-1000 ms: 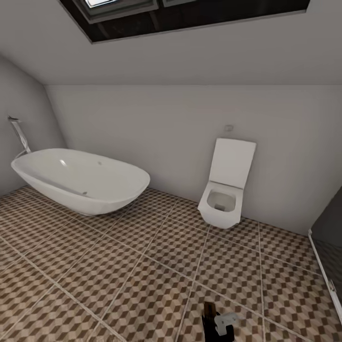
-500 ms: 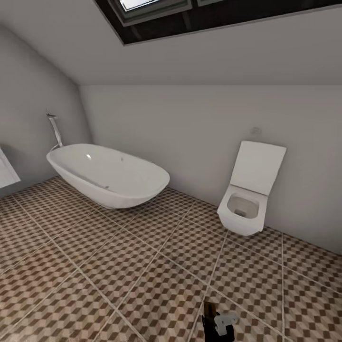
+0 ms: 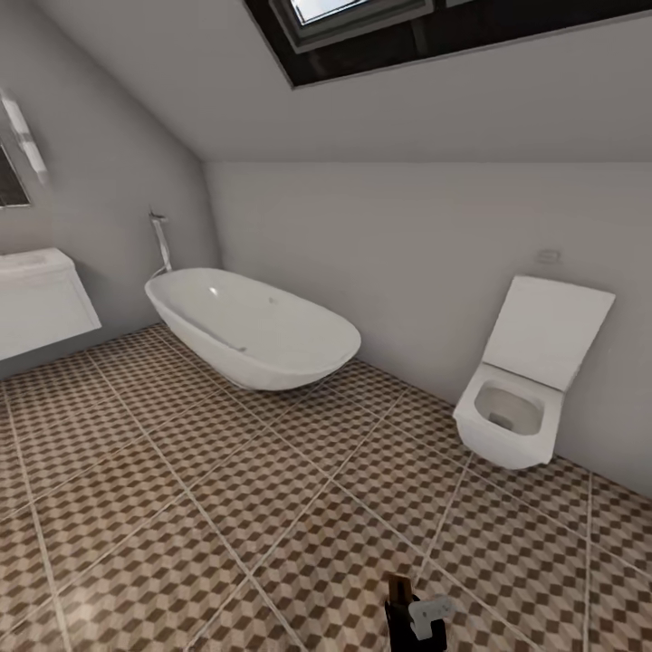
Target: Take the four mousetraps from the cabinet in the bathroom and place them on the bathroom floor. Make sure all four end up on the same floor surface, and ensure that at least two of them are either under or directly next to the same bathroom sink.
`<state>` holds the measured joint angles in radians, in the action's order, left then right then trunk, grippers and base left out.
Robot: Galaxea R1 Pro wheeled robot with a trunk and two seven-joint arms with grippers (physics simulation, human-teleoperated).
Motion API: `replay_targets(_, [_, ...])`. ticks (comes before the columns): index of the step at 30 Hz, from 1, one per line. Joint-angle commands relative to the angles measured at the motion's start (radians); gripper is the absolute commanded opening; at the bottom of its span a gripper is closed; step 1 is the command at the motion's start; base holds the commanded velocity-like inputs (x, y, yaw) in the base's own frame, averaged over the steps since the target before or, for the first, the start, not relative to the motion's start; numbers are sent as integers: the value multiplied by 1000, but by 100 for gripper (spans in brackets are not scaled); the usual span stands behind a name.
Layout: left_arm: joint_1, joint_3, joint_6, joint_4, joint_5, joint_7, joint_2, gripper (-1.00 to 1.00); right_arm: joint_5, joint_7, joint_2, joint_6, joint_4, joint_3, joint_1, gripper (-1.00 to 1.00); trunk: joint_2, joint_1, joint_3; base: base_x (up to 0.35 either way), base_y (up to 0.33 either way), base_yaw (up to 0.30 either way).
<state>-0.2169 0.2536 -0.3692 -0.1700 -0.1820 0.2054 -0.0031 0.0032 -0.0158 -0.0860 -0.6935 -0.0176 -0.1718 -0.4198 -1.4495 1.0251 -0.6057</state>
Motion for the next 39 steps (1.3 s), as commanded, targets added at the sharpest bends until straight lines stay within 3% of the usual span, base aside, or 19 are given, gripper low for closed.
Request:
replay_targets(1, [-1, 9, -4, 1, -8, 5, 0, -100, 0, -1, 0, -3, 1, -3, 0, -100, 0, 0, -1, 0, 0, 286])
replay_targets(39, [-1, 9, -4, 1, -8, 5, 0, -100, 0, -2, 0, -3, 1, -3, 0, -100, 0, 0, -1, 0, 0, 286])
